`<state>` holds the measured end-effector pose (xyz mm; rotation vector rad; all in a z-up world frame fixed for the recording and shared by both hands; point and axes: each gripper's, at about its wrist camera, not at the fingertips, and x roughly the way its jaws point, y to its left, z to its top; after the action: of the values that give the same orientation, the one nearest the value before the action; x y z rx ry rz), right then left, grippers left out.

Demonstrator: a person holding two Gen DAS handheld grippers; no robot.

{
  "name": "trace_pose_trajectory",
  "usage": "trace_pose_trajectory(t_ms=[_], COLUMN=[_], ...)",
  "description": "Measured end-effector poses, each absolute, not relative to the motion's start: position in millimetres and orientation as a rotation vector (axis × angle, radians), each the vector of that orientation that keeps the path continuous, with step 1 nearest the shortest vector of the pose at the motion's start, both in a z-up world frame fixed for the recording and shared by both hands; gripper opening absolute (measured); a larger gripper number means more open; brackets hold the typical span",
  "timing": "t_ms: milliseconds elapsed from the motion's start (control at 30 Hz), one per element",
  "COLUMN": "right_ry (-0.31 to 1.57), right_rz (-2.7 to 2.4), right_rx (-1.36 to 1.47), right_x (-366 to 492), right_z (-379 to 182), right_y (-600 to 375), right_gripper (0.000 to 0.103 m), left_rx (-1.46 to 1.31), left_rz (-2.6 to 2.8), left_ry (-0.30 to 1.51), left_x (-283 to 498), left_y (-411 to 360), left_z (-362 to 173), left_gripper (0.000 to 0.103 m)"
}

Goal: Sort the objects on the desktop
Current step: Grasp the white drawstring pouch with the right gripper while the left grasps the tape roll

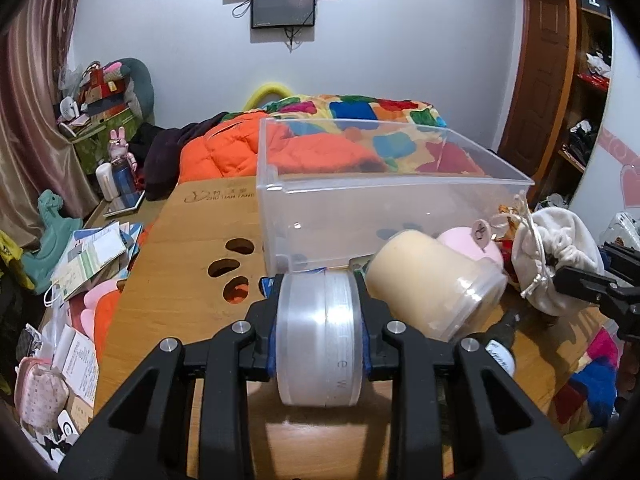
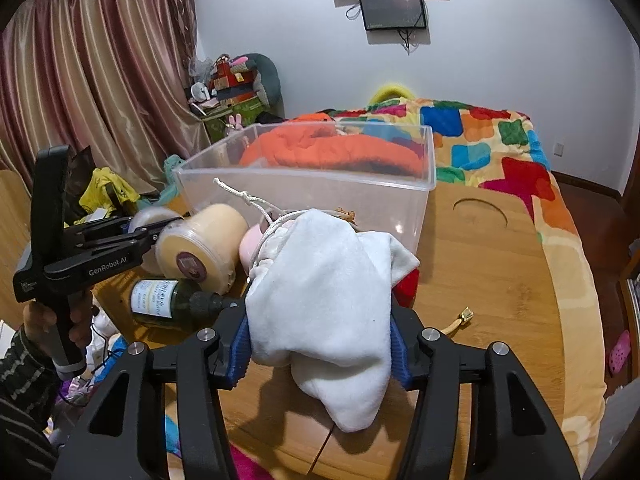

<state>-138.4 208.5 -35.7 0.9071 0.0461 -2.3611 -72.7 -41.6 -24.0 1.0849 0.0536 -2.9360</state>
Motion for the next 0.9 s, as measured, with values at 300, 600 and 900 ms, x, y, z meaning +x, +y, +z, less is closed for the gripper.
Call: trace_pose_trajectory(t_ms=[300, 600, 900], right_ry=[0.047, 0.066, 0.08], right_rz=[-2.364, -2.365, -2.363], right_rx=[0.854, 0.834, 0.811], right_x=[-127.8, -125.9, -129.6], right_z=[-17.2, -1.2, 17.8], right_y=[207.5, 205.5, 206.4], right_gripper=[0.051, 0.051, 0.051], left_rx=[1.059, 1.036, 1.029], left_rz=[-2.981, -3.011, -3.056], left_ry=[0.027, 0.031, 0.015], left_x=[-61.8, -57.4, -60.2], left_y=[-35.3, -34.2, -28.3], left_z=[-10.4, 9.0, 29.3], left_gripper=[0.029, 0.029, 0.029])
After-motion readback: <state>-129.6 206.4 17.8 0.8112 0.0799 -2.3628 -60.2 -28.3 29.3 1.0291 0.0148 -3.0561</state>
